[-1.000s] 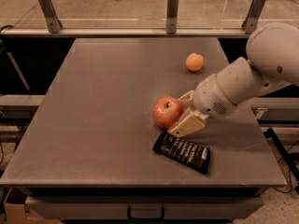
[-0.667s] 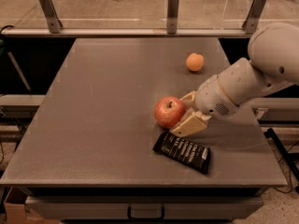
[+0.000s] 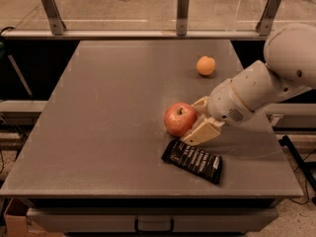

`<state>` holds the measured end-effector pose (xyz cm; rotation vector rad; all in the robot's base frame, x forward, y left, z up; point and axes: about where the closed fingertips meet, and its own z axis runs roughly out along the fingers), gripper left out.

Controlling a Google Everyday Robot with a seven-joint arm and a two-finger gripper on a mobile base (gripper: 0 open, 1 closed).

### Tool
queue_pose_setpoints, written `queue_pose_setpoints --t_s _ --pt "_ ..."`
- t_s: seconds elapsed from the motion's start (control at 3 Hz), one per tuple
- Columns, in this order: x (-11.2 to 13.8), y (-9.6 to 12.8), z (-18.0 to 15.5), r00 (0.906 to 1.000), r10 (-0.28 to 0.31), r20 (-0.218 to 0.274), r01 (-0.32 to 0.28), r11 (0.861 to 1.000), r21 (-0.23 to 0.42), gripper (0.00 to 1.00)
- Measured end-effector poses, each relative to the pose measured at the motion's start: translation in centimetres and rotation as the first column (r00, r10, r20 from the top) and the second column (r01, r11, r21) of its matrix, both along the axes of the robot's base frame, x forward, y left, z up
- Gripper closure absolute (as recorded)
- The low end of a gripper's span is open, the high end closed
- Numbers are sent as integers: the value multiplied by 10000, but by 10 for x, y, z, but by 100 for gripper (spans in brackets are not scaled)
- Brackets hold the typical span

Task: Move apple near rxbar chocolate

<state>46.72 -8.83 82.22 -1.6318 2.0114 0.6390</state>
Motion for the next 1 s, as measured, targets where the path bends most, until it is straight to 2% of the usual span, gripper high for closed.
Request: queue_pose_setpoints --t_s 0.33,0.67,1.0 --pt "0 0 1 10000 0 0 0 10000 -1 13" --pt "0 0 2 10000 -1 0 1 10000 -3 0" --pt "0 0 2 10000 -1 0 1 10000 -3 0"
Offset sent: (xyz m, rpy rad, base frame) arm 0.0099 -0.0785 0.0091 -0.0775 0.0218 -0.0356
